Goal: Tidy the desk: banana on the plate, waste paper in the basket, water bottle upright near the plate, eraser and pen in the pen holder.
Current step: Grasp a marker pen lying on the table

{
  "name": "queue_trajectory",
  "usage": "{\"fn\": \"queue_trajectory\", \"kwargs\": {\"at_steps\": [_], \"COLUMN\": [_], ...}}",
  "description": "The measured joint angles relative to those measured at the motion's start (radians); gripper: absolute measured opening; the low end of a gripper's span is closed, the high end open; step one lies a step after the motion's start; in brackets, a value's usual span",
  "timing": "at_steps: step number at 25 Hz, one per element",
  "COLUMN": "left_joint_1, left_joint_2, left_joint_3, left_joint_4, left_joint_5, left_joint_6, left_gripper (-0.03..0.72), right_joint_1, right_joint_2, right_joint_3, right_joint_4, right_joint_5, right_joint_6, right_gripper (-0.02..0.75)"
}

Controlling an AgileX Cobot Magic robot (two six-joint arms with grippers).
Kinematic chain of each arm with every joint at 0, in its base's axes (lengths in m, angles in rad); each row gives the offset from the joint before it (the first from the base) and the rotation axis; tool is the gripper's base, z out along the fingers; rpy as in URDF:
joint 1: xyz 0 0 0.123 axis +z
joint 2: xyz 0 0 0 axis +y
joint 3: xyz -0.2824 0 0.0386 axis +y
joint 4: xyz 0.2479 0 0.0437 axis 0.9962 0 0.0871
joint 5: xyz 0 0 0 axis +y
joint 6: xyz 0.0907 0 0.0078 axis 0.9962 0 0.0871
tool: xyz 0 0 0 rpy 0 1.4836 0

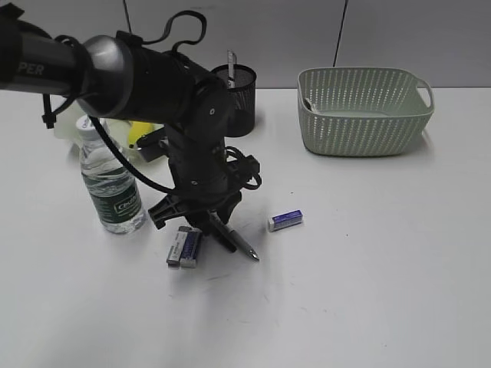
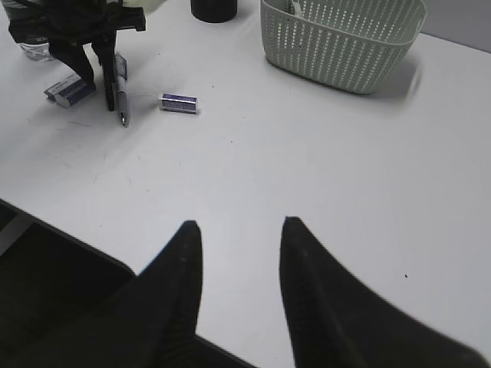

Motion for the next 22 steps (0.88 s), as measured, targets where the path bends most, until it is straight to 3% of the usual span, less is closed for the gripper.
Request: {"fn": "queue_trajectory", "kwargs": {"at_steps": [10,22], "left_joint_1": [0.001,0.02], "left_joint_2": [0.009,0.03], "left_joint_3": [0.0,-0.013], "left_joint_4": [-0.004,-0.085], "left_joint_5": [0.038,-0.013], "left_joint_6": [0.0,0.015], "left_gripper": [0.244,0.244], "right_joint_1": [0.0,0.0], "right_joint_2": [0.0,0.0], "right_joint_3": [0.0,0.0], "right_joint_4": [0.0,0.0], "right_joint_5": [0.0,0.0], "right_joint_6": [0.0,0.0], "right_gripper": [0.287,0.287]}}
